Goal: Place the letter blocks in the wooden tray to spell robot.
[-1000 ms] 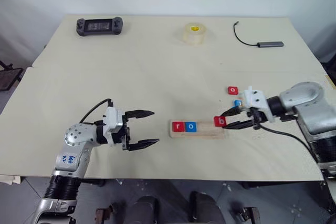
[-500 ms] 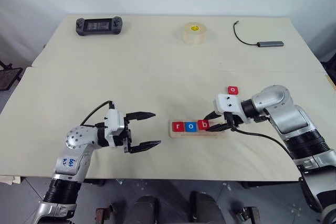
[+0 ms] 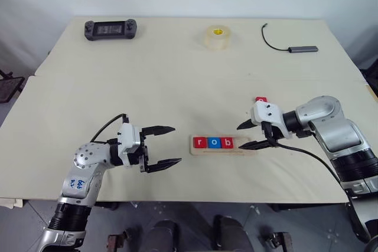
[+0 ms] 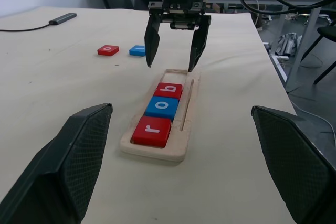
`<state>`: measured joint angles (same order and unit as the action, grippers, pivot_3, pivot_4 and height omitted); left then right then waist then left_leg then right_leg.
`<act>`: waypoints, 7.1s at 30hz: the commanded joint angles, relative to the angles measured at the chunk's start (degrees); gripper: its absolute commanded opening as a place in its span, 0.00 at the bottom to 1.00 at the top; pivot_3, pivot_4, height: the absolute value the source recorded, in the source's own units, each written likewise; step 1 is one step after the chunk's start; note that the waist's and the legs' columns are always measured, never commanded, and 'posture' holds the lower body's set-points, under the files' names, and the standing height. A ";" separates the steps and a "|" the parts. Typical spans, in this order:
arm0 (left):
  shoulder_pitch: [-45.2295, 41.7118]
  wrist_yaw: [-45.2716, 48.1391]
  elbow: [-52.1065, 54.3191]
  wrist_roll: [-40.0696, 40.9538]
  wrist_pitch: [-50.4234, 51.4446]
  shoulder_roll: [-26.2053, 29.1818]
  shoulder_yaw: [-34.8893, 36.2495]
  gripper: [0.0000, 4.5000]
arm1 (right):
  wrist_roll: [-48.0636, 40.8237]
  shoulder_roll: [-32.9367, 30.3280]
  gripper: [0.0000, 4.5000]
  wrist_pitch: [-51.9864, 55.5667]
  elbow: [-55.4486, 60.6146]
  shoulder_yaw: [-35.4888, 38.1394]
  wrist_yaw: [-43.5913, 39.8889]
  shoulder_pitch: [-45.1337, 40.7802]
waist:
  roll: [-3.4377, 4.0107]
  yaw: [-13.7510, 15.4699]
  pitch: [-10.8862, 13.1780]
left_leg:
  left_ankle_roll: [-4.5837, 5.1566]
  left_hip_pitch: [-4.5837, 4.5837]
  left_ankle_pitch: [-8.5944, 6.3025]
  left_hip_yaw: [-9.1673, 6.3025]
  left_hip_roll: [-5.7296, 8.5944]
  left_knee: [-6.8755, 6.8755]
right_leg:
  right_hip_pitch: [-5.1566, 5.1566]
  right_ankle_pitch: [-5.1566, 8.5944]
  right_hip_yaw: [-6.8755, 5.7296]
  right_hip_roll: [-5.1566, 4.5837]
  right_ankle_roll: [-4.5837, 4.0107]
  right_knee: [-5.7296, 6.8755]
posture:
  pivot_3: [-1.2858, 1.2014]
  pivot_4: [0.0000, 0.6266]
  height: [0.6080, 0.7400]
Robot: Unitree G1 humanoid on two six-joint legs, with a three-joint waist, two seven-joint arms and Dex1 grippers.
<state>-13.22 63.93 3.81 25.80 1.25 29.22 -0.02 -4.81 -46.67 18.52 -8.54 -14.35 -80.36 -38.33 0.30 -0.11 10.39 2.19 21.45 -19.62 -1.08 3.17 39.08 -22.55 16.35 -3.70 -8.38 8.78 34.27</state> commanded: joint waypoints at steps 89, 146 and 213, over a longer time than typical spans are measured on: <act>-2.34 -3.79 -1.61 -0.65 -1.86 -2.09 0.36 1.00 | -14.69 -0.50 1.00 42.82 3.53 18.87 45.26 -0.14 | 0.17 1.31 0.01 | 0.05 0.12 0.01 0.01 0.08 -0.01 | -0.11 0.05 -0.04 -0.07 -0.09 0.13 | 0.52 0.24 1.00; -7.81 1.60 -6.87 -0.42 -0.75 -2.99 -2.11 1.00 | -14.78 21.46 0.32 71.32 41.48 36.41 64.56 19.48 | 0.20 0.10 0.01 | 0.06 0.10 0.03 0.07 0.09 -0.01 | -0.24 0.05 0.14 -0.03 -0.09 0.38 | 0.52 0.24 1.00; -4.18 -1.78 -1.63 -0.75 -0.54 -3.49 -1.73 1.00 | -0.74 -0.15 0.32 -5.13 -0.07 -1.07 -0.56 -1.53 | 0.11 0.39 0.07 | 0.04 0.00 0.01 0.01 0.05 0.05 | 0.05 -0.01 -0.02 -0.05 0.03 -0.02 | 0.52 0.24 1.00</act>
<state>-17.67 62.54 -0.46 24.66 0.77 25.63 -2.22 -6.23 -46.68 14.00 -9.02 -15.59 -81.30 -39.12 0.41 0.28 10.46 2.23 21.45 -19.61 -1.07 3.22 39.13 -22.51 16.34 -3.73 -8.43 8.81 34.26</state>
